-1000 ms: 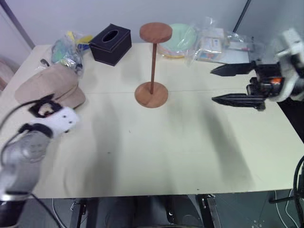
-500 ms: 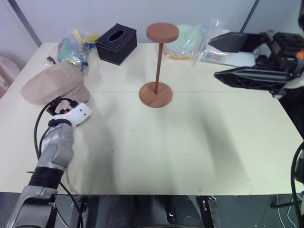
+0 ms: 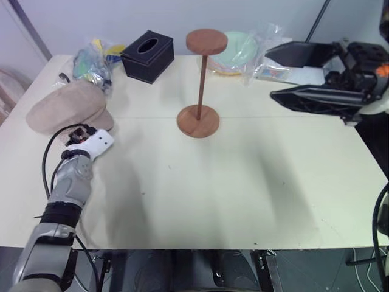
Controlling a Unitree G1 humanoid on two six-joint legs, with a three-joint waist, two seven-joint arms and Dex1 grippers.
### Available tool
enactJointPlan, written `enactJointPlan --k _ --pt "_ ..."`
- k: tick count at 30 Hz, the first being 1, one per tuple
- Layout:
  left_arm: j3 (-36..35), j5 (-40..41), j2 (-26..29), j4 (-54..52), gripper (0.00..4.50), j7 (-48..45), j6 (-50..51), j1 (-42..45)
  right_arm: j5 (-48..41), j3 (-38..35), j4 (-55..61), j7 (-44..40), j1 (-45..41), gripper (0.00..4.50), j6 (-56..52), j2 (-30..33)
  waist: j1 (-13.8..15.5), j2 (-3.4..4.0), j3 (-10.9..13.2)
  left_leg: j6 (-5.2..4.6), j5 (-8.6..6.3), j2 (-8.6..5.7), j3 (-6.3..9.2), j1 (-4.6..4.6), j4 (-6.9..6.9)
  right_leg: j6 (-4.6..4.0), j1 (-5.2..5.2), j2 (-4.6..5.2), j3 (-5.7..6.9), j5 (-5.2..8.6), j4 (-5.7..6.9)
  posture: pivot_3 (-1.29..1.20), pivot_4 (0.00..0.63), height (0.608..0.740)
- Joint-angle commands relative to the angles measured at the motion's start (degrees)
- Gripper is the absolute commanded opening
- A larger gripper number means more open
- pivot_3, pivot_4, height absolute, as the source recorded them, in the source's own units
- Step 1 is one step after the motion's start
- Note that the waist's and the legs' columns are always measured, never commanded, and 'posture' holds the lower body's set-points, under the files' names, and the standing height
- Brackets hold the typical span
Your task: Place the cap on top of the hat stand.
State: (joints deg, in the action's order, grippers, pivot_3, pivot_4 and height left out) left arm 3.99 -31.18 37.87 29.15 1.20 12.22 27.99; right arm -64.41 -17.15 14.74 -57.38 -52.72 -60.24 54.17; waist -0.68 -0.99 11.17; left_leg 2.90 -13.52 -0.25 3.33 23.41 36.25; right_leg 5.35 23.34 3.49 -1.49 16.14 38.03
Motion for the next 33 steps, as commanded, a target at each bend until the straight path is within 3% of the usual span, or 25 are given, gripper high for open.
enactJointPlan --k 1,8,12,18,21,25,33 --pt "-1.12 0.76 1.55 -1.59 0.03 0.28 -1.35 0.47 -0.48 -1.08 0.99 0.43 -0.59 4.50 1.34 0.94 0.03 0.00 0.00 0.00 0.00 0.01 0.00 0.00 0.00 0.00 0.00 0.01 0.00 0.00 0.00 0.00 0.150 0.740" --pt "-3.20 0.32 5.53 -19.20 0.03 -1.02 -5.14 2.20 3.50 -1.37 -1.14 2.36 0.50 4.50 2.28 4.16 0.46 -0.08 0.05 0.00 0.00 0.02 0.04 0.09 0.02 0.00 0.02 0.07 0.03 0.00 -0.05 0.00 0.150 0.740" --pt "-3.07 2.07 4.84 -29.44 0.03 -4.53 -7.18 9.34 5.31 -3.47 -1.69 1.57 3.39 4.50 3.38 7.29 1.59 -0.10 0.05 0.00 0.00 0.00 0.01 0.13 0.06 0.00 0.01 0.10 0.02 0.00 -0.09 0.00 0.150 0.740" --pt "4.21 0.79 -1.84 -28.86 0.03 -7.54 -13.61 26.22 6.70 -8.67 -1.46 3.25 8.62 4.50 4.83 9.59 1.23 -0.10 0.05 0.00 0.00 -0.19 -0.03 0.21 0.17 0.09 -0.02 0.07 0.03 -0.04 -0.17 0.00 0.150 0.740" --pt "8.32 -0.91 -5.22 -26.89 0.03 -7.65 -18.31 30.38 7.20 -11.90 -1.26 4.37 11.59 4.50 4.75 10.36 1.20 -0.10 0.05 -0.01 0.00 -0.18 -0.04 0.17 0.16 0.10 -0.04 0.02 0.02 -0.04 -0.16 0.00 0.150 0.740" --pt "11.05 -1.91 -5.95 -29.40 0.03 -8.53 -24.69 26.91 8.34 -15.49 0.28 5.76 16.79 4.50 4.75 11.10 0.22 -0.07 0.04 -0.02 0.00 -0.11 -0.09 0.10 0.12 0.10 -0.03 -0.06 -0.06 -0.04 -0.12 0.00 0.150 0.740" --pt "8.89 -4.89 -2.24 -34.82 0.03 -8.44 -29.78 14.44 7.09 -18.72 3.09 8.97 21.70 4.50 4.66 10.33 -0.05 -0.02 0.03 -0.02 0.00 0.00 -0.12 -0.01 0.13 0.09 -0.03 -0.23 -0.20 -0.04 0.02 0.00 0.150 0.740"
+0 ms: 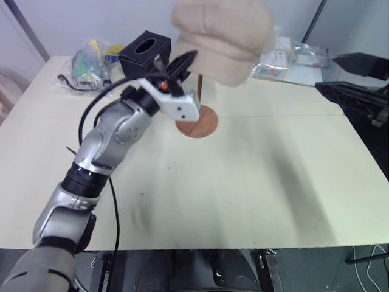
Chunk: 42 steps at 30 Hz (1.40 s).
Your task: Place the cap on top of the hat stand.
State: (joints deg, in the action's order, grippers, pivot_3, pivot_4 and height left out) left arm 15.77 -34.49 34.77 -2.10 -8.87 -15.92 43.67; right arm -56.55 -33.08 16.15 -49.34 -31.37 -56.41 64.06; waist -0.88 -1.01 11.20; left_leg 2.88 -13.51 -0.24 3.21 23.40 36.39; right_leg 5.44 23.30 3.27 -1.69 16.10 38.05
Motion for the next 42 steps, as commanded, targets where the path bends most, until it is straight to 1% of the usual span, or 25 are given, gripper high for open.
enactJointPlan --k 1,4,10,11,13,15,18,19,20,22,24,27,29,31,32,34,35,36,38,42 --pt "-2.18 -2.89 1.09 -3.48 0.03 2.13 -2.57 -2.30 -0.35 -2.66 1.64 1.18 1.00 4.50 1.10 0.22 0.25 0.00 0.00 0.00 0.00 0.00 0.00 0.01 0.02 0.00 -0.01 0.01 0.00 0.00 -0.01 0.00 0.150 0.740" --pt "-0.82 -5.88 0.11 -2.30 0.03 3.36 -3.07 -4.63 1.48 -1.49 1.88 1.53 2.88 4.50 2.42 0.02 0.85 0.00 0.00 0.00 0.00 -0.02 0.06 0.06 0.13 0.00 -0.09 0.03 0.04 0.00 -0.04 0.00 0.150 0.740" --pt "-1.05 -7.58 -4.06 -0.87 0.03 2.84 0.04 -6.36 4.65 2.02 2.46 1.55 4.35 4.50 5.55 0.21 1.37 0.00 0.00 -0.03 -0.02 -0.04 0.05 0.07 0.24 0.02 -0.13 0.04 0.05 -0.01 -0.04 0.00 0.150 0.740" --pt "-1.19 -7.25 -4.70 -0.81 0.72 2.52 0.38 -6.41 5.25 2.73 2.34 1.71 4.28 4.50 6.03 0.13 1.42 -0.01 0.00 -0.03 -0.02 -0.04 0.05 0.07 0.25 0.02 -0.13 0.04 0.05 -0.01 -0.04 0.00 0.150 0.740" --pt "-1.60 -6.55 -5.66 -1.05 1.57 1.91 1.13 -6.63 6.70 4.23 2.31 2.04 4.32 4.50 7.16 -0.01 1.42 0.00 0.00 -0.05 -0.03 -0.04 0.05 0.07 0.30 0.02 -0.14 0.04 0.05 -0.01 -0.03 0.00 0.150 0.740" --pt "-2.22 -5.75 -6.22 -1.80 2.57 0.95 2.15 -7.09 8.59 6.00 2.65 2.59 4.60 4.50 8.44 -0.24 1.38 0.00 0.00 -0.06 -0.04 -0.03 0.05 0.07 0.32 0.02 -0.15 0.02 0.05 -0.01 -0.03 0.00 0.150 0.740" --pt "-4.31 -1.94 -5.87 -3.07 4.12 -2.20 3.88 -8.82 13.45 9.49 3.39 5.97 4.39 4.50 11.25 -1.49 1.17 0.00 0.00 -0.07 -0.05 -0.01 0.06 0.07 0.35 0.02 -0.15 0.00 0.05 -0.01 -0.01 0.00 0.150 0.740" --pt "-4.98 -0.36 -5.28 -3.70 4.47 -3.53 3.97 -9.55 14.99 10.42 3.58 7.30 4.38 4.50 12.02 -2.09 1.06 0.00 0.00 -0.08 -0.05 -0.01 0.05 0.07 0.35 0.02 -0.15 0.00 0.05 -0.01 -0.01 0.00 0.150 0.740" --pt "-5.40 0.62 -4.89 -4.16 4.47 -4.46 3.95 -10.02 15.96 10.96 3.67 8.07 4.37 4.50 12.49 -2.51 1.03 0.00 0.00 -0.08 -0.05 0.00 0.06 0.07 0.35 0.02 -0.15 -0.01 0.05 -0.01 -0.01 0.00 0.150 0.740" --pt "-8.12 7.12 -3.71 -6.51 4.47 -8.79 4.85 -12.48 19.02 12.66 5.46 9.17 6.02 4.50 14.46 -3.30 1.07 0.00 0.00 -0.08 -0.05 0.00 0.06 0.07 0.35 0.02 -0.13 -0.01 0.05 -0.01 0.01 0.00 0.150 0.740" --pt "-12.12 15.04 -1.57 -9.81 4.47 -13.67 6.13 -16.18 22.25 14.83 8.54 10.13 8.59 4.50 16.74 -4.17 0.99 0.00 0.00 -0.07 -0.05 0.04 0.07 0.08 0.35 0.02 -0.13 -0.01 0.06 -0.01 -0.01 0.00 0.150 0.740" --pt "-15.41 27.06 2.02 -14.56 4.47 -22.90 8.66 -21.41 27.45 18.34 12.03 11.43 11.76 4.50 20.26 -5.23 0.89 0.00 0.00 -0.07 -0.05 0.08 0.07 0.08 0.35 0.01 -0.13 -0.02 0.06 0.00 -0.01 0.00 0.150 0.740" --pt "-19.44 37.23 4.26 -17.14 4.47 -28.99 16.45 -23.60 32.33 22.07 14.34 12.75 13.21 4.50 23.57 -5.90 0.69 0.01 0.00 -0.07 -0.05 0.09 0.06 0.07 0.38 0.01 -0.15 0.00 0.06 0.00 -0.01 0.00 0.150 0.740" --pt "-24.04 50.21 8.43 -18.71 4.47 -36.64 29.99 -24.54 36.36 25.59 16.11 14.97 13.34 4.50 25.68 -7.69 0.46 0.00 0.01 -0.07 -0.05 0.09 0.12 0.07 0.44 0.00 -0.19 -0.01 0.11 0.00 -0.01 0.00 0.150 0.740" --pt "-26.86 57.44 11.25 -19.15 4.47 -40.53 36.51 -24.55 37.56 27.14 17.04 16.64 12.97 4.50 25.96 -9.63 0.17 -0.02 0.01 -0.07 -0.05 0.10 0.17 0.07 0.50 0.00 -0.23 -0.04 0.15 0.00 -0.01 0.00 0.150 0.740" --pt "-32.26 70.74 16.29 -18.77 4.47 -45.28 49.59 -23.24 40.34 29.99 18.63 20.05 12.12 4.50 26.31 -13.46 -0.18 -0.02 0.03 -0.07 -0.05 0.13 0.21 0.07 0.52 -0.01 -0.24 -0.12 0.17 0.01 0.00 0.00 0.150 0.740" --pt "-35.32 77.36 18.81 -17.27 4.47 -48.23 54.55 -21.81 43.23 32.45 19.40 22.07 11.64 4.50 27.05 -15.44 -0.30 -0.02 0.03 -0.07 -0.05 0.15 0.21 0.05 0.53 -0.02 -0.24 -0.14 0.17 0.01 0.00 0.00 0.150 0.740" --pt "-37.42 82.36 21.23 -15.47 4.47 -50.83 58.87 -20.26 45.55 34.67 19.93 23.77 11.17 4.50 27.39 -17.36 -0.33 -0.03 0.04 -0.07 -0.05 0.15 0.22 0.05 0.52 -0.02 -0.23 -0.15 0.18 0.02 0.01 0.00 0.150 0.740" --pt "-39.43 88.08 24.66 -12.40 4.47 -54.63 63.96 -17.85 50.39 38.52 20.03 26.39 10.47 4.50 28.62 -20.39 -0.32 -0.03 0.04 -0.07 -0.05 0.17 0.24 0.05 0.54 -0.02 -0.23 -0.22 0.17 0.02 0.01 0.00 0.150 0.740" --pt "-37.84 88.07 27.57 -8.25 4.47 -56.76 65.73 -14.52 64.51 48.26 13.49 31.32 7.35 4.50 35.60 -25.09 -0.26 -0.01 0.03 -0.07 -0.05 0.14 0.22 0.04 0.54 -0.03 -0.24 -0.21 0.15 0.02 0.00 0.00 0.150 0.740"
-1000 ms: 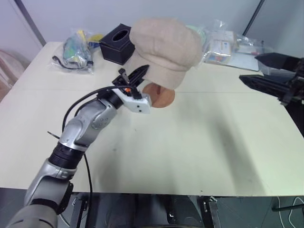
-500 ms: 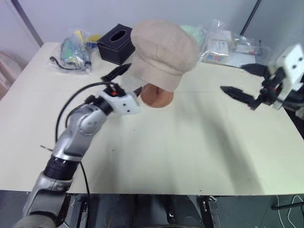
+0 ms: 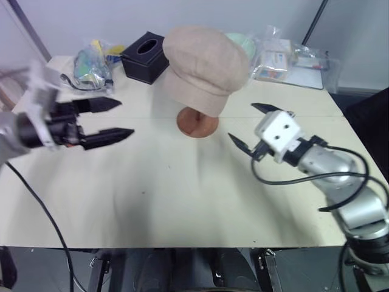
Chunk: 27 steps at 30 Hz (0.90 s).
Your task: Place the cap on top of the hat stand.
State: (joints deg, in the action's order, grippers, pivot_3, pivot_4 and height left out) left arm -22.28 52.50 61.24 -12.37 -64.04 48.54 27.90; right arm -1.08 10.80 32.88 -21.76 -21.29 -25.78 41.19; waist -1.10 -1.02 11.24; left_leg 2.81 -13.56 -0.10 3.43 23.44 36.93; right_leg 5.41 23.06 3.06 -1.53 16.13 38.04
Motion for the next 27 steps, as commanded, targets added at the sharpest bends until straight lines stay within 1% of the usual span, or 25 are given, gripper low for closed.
enactJointPlan --k 1,5,9,13,16,18,19,21,22,24,27 --pt "0.51 1.12 1.42 2.24 4.47 -2.00 1.49 1.54 11.69 6.31 -5.92 4.95 -4.12 4.50 6.82 -3.90 -0.04 0.00 0.00 0.00 0.00 0.00 0.00 -0.01 0.00 -0.01 -0.01 0.00 0.00 0.00 0.00 0.00 0.150 0.740" --pt "0.76 0.66 1.60 2.43 4.47 -2.25 1.03 2.41 22.07 12.44 -16.79 9.35 -10.34 4.50 14.90 -9.28 -0.12 -0.02 0.00 0.00 0.00 0.02 -0.01 0.00 0.00 -0.03 0.03 -0.04 -0.03 0.00 0.01 0.00 0.150 0.740" --pt "0.82 0.03 0.84 2.70 4.47 -0.96 0.53 3.45 28.15 13.97 -26.74 14.15 -16.08 4.50 19.78 -14.29 -0.15 -0.02 0.00 0.01 0.00 0.03 -0.01 0.01 -0.04 -0.03 0.07 -0.05 -0.06 -0.01 0.02 0.00 0.150 0.740" --pt "0.63 0.17 0.38 2.80 4.47 0.20 0.39 4.13 31.36 14.03 -33.18 16.29 -18.44 4.50 23.16 -17.13 0.01 -0.02 0.00 0.01 0.01 0.03 -0.01 0.01 -0.04 -0.03 0.06 -0.05 -0.07 -0.01 0.02 0.00 0.150 0.740" --pt "0.30 0.12 0.39 2.64 4.50 0.74 0.40 4.25 32.00 13.05 -35.57 17.07 -18.68 3.65 25.54 -18.24 -0.03 -0.05 0.00 0.01 0.01 0.02 -0.01 0.01 -0.04 -0.03 0.05 -0.05 -0.07 -0.01 0.02 0.00 0.150 0.740" --pt "-0.04 0.16 0.46 2.49 4.50 0.96 0.41 4.17 32.72 12.76 -35.79 17.45 -18.59 2.65 27.20 -18.33 -0.13 -0.05 0.00 0.01 0.00 0.02 -0.01 0.01 -0.04 -0.03 0.06 -0.05 -0.08 -0.01 0.02 0.00 0.150 0.740" --pt "-0.25 0.18 0.49 2.41 4.50 1.05 0.40 4.04 33.31 12.57 -35.47 17.70 -18.45 2.05 27.55 -18.30 -0.16 -0.05 0.00 0.01 0.00 0.02 -0.01 0.01 -0.04 -0.03 0.07 -0.05 -0.08 -0.01 0.04 0.00 0.150 0.740" --pt "-0.47 0.09 0.50 2.34 4.50 1.28 0.30 3.86 34.13 11.90 -34.94 18.20 -18.30 1.00 28.08 -18.13 -0.23 -0.05 0.00 0.01 0.00 0.03 0.00 0.01 -0.05 -0.03 0.08 -0.06 -0.09 -0.01 0.05 0.00 0.150 0.740" --pt "-0.48 0.05 0.44 2.27 4.50 1.40 0.23 3.77 34.46 11.44 -34.73 18.43 -18.28 0.54 28.57 -17.88 -0.30 -0.05 0.00 0.01 0.00 0.03 -0.01 0.01 -0.05 -0.03 0.08 -0.06 -0.09 -0.01 0.06 0.00 0.150 0.740" --pt "-0.55 0.00 0.34 2.10 4.50 1.52 0.09 3.53 35.03 10.42 -34.31 18.53 -18.44 0.54 29.92 -17.19 -0.42 -0.06 -0.01 0.01 0.00 0.03 0.00 0.01 -0.05 -0.03 0.08 -0.06 -0.09 -0.02 0.06 0.00 0.150 0.740" --pt "-0.75 0.20 0.00 2.10 4.50 1.87 0.04 3.40 35.27 8.46 -33.50 17.99 -19.51 0.54 34.44 -14.12 -0.71 -0.05 0.00 0.01 0.00 0.03 0.00 0.01 -0.06 -0.03 0.09 -0.07 -0.09 -0.02 0.06 0.00 0.150 0.740"
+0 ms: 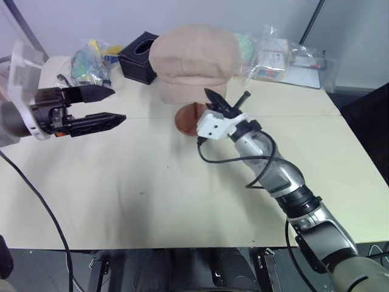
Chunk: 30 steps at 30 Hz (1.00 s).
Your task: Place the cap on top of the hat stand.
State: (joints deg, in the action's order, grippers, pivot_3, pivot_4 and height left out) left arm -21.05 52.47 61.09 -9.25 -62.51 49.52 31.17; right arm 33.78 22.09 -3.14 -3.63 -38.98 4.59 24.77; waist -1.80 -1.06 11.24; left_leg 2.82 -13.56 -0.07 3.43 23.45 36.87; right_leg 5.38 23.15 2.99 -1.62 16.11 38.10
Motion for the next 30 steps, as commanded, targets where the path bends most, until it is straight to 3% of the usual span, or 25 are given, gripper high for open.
enactJointPlan --k 1,5,11,20,23,29,30 --pt "-2.06 0.32 0.07 -0.96 4.50 0.46 -0.94 0.14 0.24 -3.25 2.59 -0.44 -2.08 0.54 5.35 3.06 -0.04 0.00 0.00 0.00 0.00 0.00 0.00 0.00 0.00 0.00 -0.01 0.00 0.00 0.00 -0.01 0.00 0.150 0.740" --pt "-1.72 0.05 -0.49 -0.49 4.50 0.86 -1.42 0.69 -3.20 -4.63 1.55 -3.38 -4.87 0.54 14.80 7.23 -0.58 0.00 0.01 0.00 0.00 -0.01 0.00 0.00 0.00 0.00 -0.01 0.01 0.00 0.00 -0.01 0.00 0.150 0.740" --pt "-1.23 -0.02 -1.17 -0.25 4.50 1.34 -1.80 1.50 -4.64 -3.81 -2.35 -5.19 -5.30 0.54 23.00 6.87 -0.88 -0.01 0.01 0.00 0.00 0.04 0.01 -0.03 -0.05 0.00 0.00 -0.03 -0.01 0.00 0.00 0.00 0.150 0.740" --pt "-1.19 0.05 -1.19 -0.16 4.50 1.65 -1.80 1.87 -3.17 -5.01 -9.80 -4.67 -6.79 0.54 24.15 4.60 -0.74 -0.01 0.01 0.00 0.00 0.02 -0.02 -0.02 -0.04 -0.01 0.00 0.00 -0.03 -0.01 0.00 0.00 0.150 0.740" --pt "-0.92 0.01 -1.23 -0.17 4.50 1.81 -1.75 2.16 -3.86 -5.31 -10.01 -6.11 -6.02 1.28 22.92 4.68 -0.75 -0.01 0.01 0.00 0.00 0.02 -0.01 -0.02 -0.04 -0.01 0.00 -0.01 -0.03 -0.01 0.00 0.00 0.150 0.740" --pt "-0.33 -0.20 -1.18 0.22 4.50 1.76 -1.56 2.92 -3.08 -7.26 -3.84 -8.43 0.11 4.42 19.78 7.34 -0.55 -0.01 0.01 0.00 0.00 0.02 0.00 -0.01 -0.04 -0.01 -0.01 -0.01 -0.02 -0.01 0.00 0.00 0.150 0.740" --pt "-0.30 -0.24 -1.16 0.27 4.50 1.73 -1.54 2.96 -3.26 -8.06 -2.01 -9.22 1.83 4.47 19.08 8.25 -0.49 -0.01 0.01 0.00 0.00 0.02 -0.01 -0.01 -0.04 -0.01 -0.01 0.00 -0.03 0.00 -0.01 0.00 0.150 0.740"
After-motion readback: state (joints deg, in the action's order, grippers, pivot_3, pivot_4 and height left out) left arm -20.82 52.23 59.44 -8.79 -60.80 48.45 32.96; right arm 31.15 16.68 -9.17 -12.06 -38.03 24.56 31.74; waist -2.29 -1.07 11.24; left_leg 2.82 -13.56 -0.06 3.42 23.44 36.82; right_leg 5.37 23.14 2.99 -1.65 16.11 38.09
